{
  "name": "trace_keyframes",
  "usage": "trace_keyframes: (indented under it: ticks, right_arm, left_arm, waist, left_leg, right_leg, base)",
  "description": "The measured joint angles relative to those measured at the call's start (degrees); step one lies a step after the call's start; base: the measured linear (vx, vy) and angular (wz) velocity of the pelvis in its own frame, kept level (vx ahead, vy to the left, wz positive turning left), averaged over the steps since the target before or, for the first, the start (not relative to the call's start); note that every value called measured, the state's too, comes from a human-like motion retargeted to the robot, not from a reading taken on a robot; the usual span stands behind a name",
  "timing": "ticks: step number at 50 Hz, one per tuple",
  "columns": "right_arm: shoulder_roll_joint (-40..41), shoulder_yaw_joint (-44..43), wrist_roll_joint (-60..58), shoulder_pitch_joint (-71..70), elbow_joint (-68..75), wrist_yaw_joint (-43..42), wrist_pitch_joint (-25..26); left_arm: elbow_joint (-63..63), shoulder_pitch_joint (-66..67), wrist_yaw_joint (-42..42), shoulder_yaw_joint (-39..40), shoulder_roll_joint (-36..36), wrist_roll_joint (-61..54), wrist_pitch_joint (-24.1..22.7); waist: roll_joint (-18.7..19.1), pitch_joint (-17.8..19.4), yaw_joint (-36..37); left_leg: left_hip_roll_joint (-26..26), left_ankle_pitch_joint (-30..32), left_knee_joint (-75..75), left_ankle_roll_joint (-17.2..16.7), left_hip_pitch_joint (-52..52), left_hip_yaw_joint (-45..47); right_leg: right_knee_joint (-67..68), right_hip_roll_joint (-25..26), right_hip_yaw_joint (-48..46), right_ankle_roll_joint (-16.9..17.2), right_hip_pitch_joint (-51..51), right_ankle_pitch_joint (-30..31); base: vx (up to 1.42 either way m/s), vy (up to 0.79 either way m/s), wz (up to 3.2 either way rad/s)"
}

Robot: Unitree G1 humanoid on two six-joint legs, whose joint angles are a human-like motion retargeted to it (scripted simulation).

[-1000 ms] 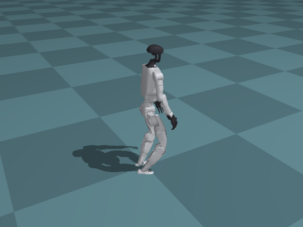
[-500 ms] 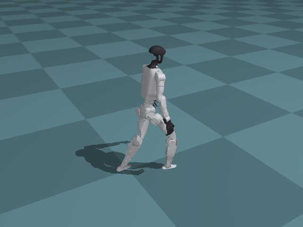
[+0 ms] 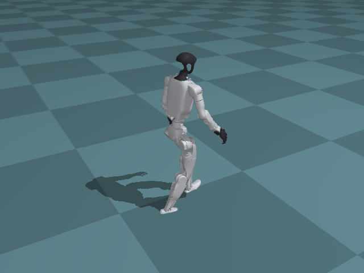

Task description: Walk

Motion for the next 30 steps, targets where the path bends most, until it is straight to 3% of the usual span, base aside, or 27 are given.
trace_keyframes:
  ticks: [3,7,10,13,15,17,20,23,28,30]
  right_arm:
    - [1.01,-0.34,-0.06,0.84,0.14,-0.20,0.18]
    - [2.77,-0.61,-0.17,3.80,2.88,-0.30,1.00]
    - [4.28,-1.01,-0.08,6.28,6.49,1.22,1.56]
    - [5.29,-2.01,1.14,7.59,8.89,3.72,1.95]
    - [5.69,-2.65,1.90,8.74,9.53,4.03,2.06]
    - [5.76,-3.16,2.89,9.48,9.70,3.79,1.98]
    - [5.53,-3.77,4.42,10.30,9.54,2.92,1.84]
    - [5.44,-4.63,5.36,11.40,9.47,2.07,1.93]
    - [5.38,-7.04,7.26,12.76,10.95,0.94,2.26]
    - [5.47,-7.73,7.85,13.63,11.55,0.61,2.32]
  left_arm:
    - [0.79,0.70,0.38,1.27,0.13,-0.50,0.19]
    - [2.62,1.98,0.84,3.15,0.32,-2.55,0.64]
    - [5.17,2.51,-0.29,3.68,1.45,-4.59,1.31]
    - [6.88,2.33,-2.21,3.75,2.76,-4.79,1.90]
    - [7.31,2.50,-2.40,3.23,3.30,-4.30,2.35]
    - [7.84,1.91,-2.22,2.82,4.12,-3.81,3.01]
    - [8.36,0.11,-1.64,2.34,5.35,-3.25,3.62]
    - [7.25,-1.38,-0.96,1.82,6.32,-2.87,3.12]
    - [4.24,-4.11,-0.70,0.79,8.02,-1.55,1.27]
    - [3.30,-4.68,-0.63,0.63,8.09,-1.59,0.75]
  waist:
    - [-0.46,-1.29,0.23]
    - [-2.61,-3.26,0.79]
    - [-6.08,-3.39,0.14]
    - [-10.60,-2.20,-2.27]
    - [-11.74,-1.91,-4.31]
    - [-11.50,-1.60,-6.31]
    - [-10.09,-0.89,-8.91]
    - [-7.83,0.06,-10.84]
    - [-2.23,0.12,-11.58]
    - [-1.79,-0.48,-12.00]
  left_leg:
    - [-0.78,1.29,-2.62,-0.08,-1.29,-0.53]
    - [-2.47,4.21,4.54,2.42,-1.91,-0.74]
    - [-6.89,2.16,8.04,5.48,1.36,-0.40]
    - [-14.01,1.53,2.91,8.68,8.58,-0.19]
    - [-16.58,0.09,1.67,9.75,12.24,-1.14]
    - [-17.69,-0.98,-1.07,9.94,16.70,-2.74]
    - [-17.97,-1.75,-7.31,9.43,24.50,-5.48]
    - [-16.24,-4.74,-8.93,9.07,30.27,-7.41]
    - [-10.49,-10.97,-7.11,7.99,35.09,-8.88]
    - [-10.16,-13.01,-4.67,7.27,35.85,-9.13]
  right_leg:
    - [3.68,-0.51,-0.17,0.12,0.72,-2.68]
    - [12.83,-4.45,-1.20,0.88,0.45,-3.18]
    - [28.57,-10.28,0.03,3.92,-2.12,3.43]
    - [49.81,-20.66,2.51,5.47,-9.72,14.70]
    - [58.99,-25.40,2.70,3.83,-14.31,14.35]
    - [62.79,-27.89,2.31,2.05,-19.26,9.41]
    - [59.83,-28.69,0.41,0.82,-26.19,2.74]
    - [48.50,-26.14,-2.46,1.81,-30.96,1.32]
    - [17.10,-14.40,-6.22,7.03,-33.49,7.73]
    - [11.98,-12.75,-5.25,8.19,-35.08,8.37]
  base:
    - [0.60,0.10,0.32]
    - [0.66,0.10,0.26]
    - [0.67,0.11,0.54]
    - [0.64,0.12,0.66]
    - [0.67,0.08,0.60]
    - [0.70,0.05,0.37]
    - [0.73,-0.01,0.21]
    - [0.75,-0.08,0.15]
    - [0.76,-0.12,-0.03]
    - [0.75,-0.15,0.13]
